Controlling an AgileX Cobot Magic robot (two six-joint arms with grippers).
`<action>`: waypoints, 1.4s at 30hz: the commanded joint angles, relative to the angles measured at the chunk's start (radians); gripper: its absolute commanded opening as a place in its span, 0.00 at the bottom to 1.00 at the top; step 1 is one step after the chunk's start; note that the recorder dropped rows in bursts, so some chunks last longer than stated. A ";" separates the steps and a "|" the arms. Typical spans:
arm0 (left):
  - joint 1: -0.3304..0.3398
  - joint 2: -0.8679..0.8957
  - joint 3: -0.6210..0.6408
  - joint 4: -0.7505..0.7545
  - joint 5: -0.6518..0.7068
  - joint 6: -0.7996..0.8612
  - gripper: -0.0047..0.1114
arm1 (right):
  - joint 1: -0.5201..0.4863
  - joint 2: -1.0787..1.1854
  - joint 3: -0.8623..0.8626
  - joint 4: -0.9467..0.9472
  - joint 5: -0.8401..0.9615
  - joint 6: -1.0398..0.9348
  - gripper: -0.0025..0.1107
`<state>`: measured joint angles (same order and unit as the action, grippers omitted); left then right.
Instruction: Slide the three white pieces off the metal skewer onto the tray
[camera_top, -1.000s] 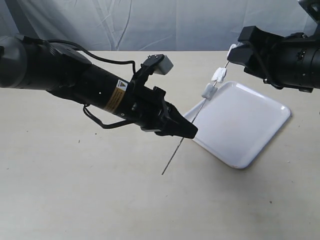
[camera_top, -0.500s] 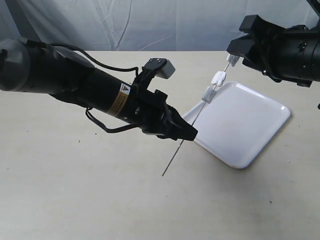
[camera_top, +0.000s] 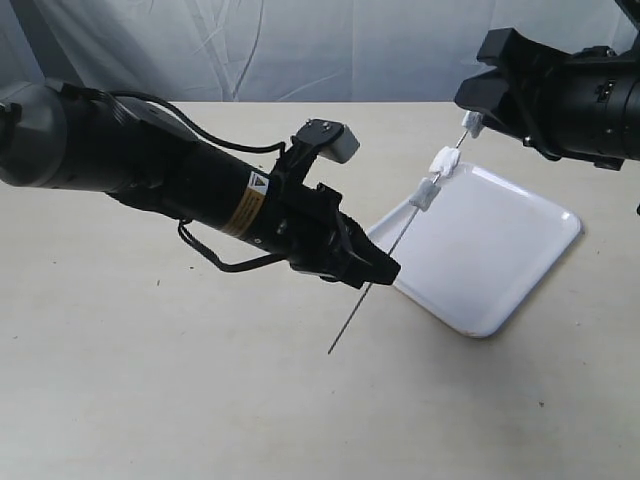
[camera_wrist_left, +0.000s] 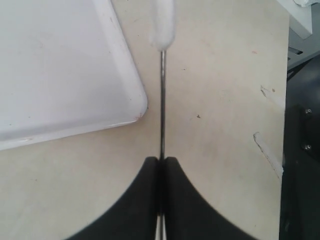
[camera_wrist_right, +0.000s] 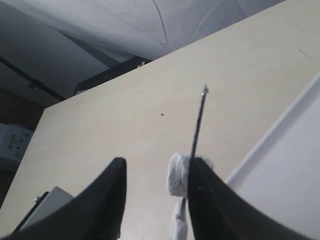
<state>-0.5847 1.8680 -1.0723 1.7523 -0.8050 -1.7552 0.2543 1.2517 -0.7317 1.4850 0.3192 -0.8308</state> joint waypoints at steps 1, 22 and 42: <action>-0.004 -0.009 0.005 -0.008 -0.052 0.005 0.04 | 0.002 -0.001 -0.002 -0.031 -0.003 -0.001 0.37; 0.081 -0.009 0.005 -0.008 -0.197 0.006 0.04 | -0.025 -0.001 -0.002 -0.064 0.014 0.046 0.37; 0.054 -0.009 0.005 -0.008 -0.158 0.009 0.04 | -0.025 -0.001 -0.002 -0.045 0.054 0.046 0.37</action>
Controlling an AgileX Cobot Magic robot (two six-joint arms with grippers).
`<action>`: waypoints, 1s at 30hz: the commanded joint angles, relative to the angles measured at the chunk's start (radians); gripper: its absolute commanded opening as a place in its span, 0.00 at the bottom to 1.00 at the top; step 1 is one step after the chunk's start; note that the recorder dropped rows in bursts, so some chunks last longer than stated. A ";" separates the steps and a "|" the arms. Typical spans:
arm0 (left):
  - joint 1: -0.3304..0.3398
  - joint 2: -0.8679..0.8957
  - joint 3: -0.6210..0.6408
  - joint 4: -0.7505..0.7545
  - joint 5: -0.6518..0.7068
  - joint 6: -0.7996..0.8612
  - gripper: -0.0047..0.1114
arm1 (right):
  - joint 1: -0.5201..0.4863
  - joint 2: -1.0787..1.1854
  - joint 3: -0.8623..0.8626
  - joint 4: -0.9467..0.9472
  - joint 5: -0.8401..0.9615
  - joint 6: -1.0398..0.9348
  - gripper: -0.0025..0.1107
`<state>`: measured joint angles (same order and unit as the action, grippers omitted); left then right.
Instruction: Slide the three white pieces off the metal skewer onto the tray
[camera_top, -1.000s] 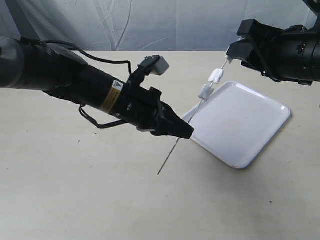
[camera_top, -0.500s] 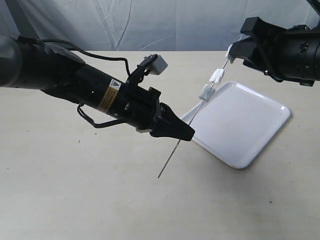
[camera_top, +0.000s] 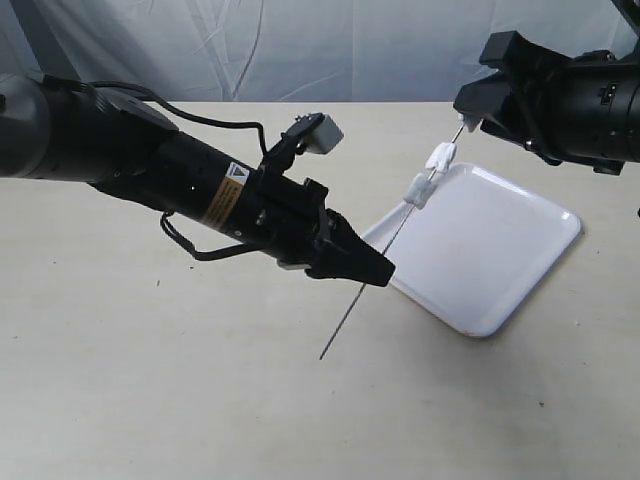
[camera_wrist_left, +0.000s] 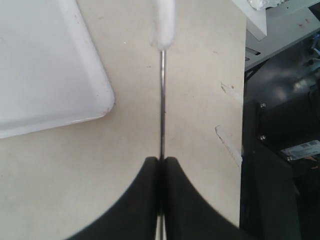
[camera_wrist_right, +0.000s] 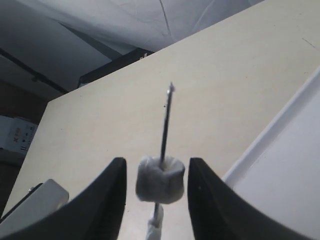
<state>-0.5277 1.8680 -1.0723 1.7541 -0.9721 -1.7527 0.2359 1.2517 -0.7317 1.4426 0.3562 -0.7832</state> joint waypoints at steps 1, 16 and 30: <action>-0.003 -0.009 0.005 -0.010 0.009 0.007 0.04 | -0.006 -0.001 -0.002 -0.007 0.016 -0.002 0.37; 0.000 -0.024 0.005 -0.010 -0.009 0.007 0.04 | -0.006 -0.001 -0.002 -0.064 -0.018 0.005 0.37; 0.051 -0.044 0.011 -0.010 -0.023 0.004 0.04 | -0.006 -0.001 -0.002 -0.167 -0.026 0.088 0.37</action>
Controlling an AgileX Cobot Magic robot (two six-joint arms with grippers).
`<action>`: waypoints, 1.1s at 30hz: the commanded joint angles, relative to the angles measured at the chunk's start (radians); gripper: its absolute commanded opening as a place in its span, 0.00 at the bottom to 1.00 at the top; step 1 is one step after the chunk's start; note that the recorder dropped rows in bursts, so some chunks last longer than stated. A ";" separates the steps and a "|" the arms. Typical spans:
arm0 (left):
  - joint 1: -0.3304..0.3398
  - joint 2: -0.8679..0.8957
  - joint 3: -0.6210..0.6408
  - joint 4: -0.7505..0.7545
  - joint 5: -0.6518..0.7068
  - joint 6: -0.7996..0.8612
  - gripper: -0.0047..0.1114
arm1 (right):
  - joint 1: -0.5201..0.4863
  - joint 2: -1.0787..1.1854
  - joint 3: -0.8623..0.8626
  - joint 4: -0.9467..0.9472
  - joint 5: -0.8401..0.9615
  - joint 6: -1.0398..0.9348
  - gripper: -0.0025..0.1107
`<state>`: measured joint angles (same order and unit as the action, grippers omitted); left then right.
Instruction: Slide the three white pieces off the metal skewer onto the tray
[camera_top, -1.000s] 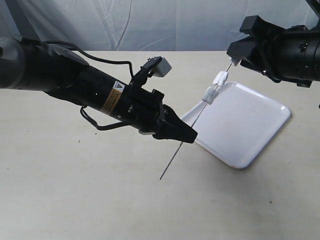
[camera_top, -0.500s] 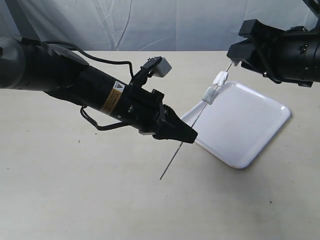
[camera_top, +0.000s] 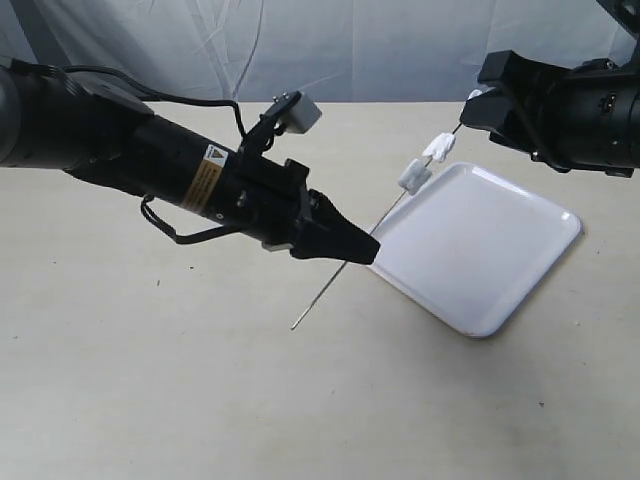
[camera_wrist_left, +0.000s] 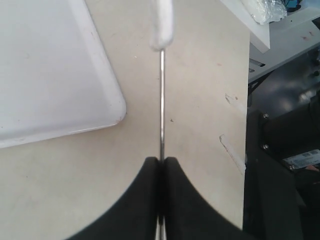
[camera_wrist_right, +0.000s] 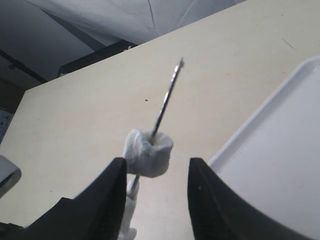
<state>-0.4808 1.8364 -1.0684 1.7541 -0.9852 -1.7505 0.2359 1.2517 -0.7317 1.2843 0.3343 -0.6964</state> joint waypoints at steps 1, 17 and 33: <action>0.004 -0.012 0.014 -0.010 -0.010 0.002 0.04 | -0.006 -0.001 -0.002 -0.008 -0.006 0.001 0.37; 0.010 -0.021 0.041 -0.010 -0.062 0.026 0.04 | -0.006 -0.001 -0.002 0.031 0.003 0.001 0.37; 0.050 -0.023 0.041 -0.011 -0.047 0.031 0.04 | -0.006 -0.001 -0.002 0.076 0.077 -0.007 0.24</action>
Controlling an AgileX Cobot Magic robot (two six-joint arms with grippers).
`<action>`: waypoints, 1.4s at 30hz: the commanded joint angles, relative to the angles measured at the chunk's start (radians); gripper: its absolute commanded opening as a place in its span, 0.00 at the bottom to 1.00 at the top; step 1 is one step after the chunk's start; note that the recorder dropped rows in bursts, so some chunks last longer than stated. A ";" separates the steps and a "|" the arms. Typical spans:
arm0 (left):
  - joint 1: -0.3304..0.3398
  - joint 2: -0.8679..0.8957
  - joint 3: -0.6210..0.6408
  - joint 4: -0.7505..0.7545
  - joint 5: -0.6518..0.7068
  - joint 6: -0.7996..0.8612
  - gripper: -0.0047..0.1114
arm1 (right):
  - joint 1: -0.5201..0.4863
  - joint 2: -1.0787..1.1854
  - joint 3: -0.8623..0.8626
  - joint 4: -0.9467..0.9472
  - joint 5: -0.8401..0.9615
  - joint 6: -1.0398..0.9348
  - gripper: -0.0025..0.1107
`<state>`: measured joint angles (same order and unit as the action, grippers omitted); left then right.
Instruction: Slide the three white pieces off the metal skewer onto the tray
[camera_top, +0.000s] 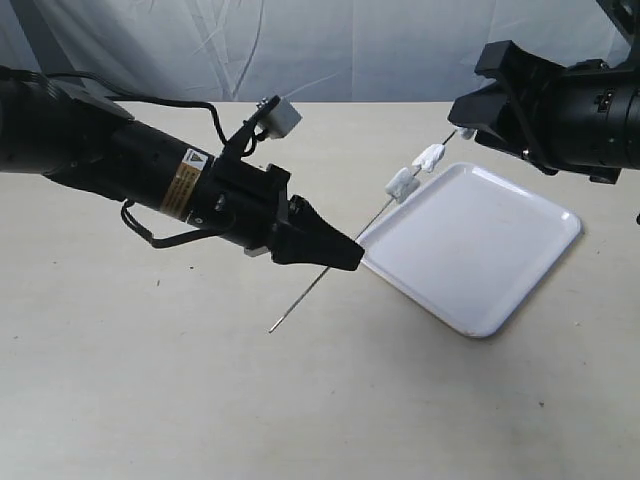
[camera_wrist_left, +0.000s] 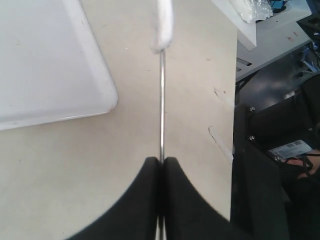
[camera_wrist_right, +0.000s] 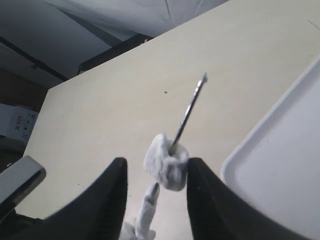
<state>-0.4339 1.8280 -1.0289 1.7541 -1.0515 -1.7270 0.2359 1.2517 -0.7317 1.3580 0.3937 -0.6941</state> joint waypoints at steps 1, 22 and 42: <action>0.003 -0.014 0.002 -0.011 0.014 0.007 0.04 | -0.006 -0.001 -0.002 0.002 0.017 -0.009 0.20; 0.003 -0.014 0.002 -0.011 -0.036 0.007 0.04 | -0.006 -0.001 -0.002 0.011 -0.009 -0.025 0.16; 0.003 -0.014 0.002 -0.011 0.003 0.007 0.04 | -0.006 -0.001 -0.002 0.014 -0.005 -0.028 0.13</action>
<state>-0.4339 1.8242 -1.0289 1.7541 -1.0336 -1.7220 0.2359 1.2517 -0.7317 1.3682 0.3916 -0.7103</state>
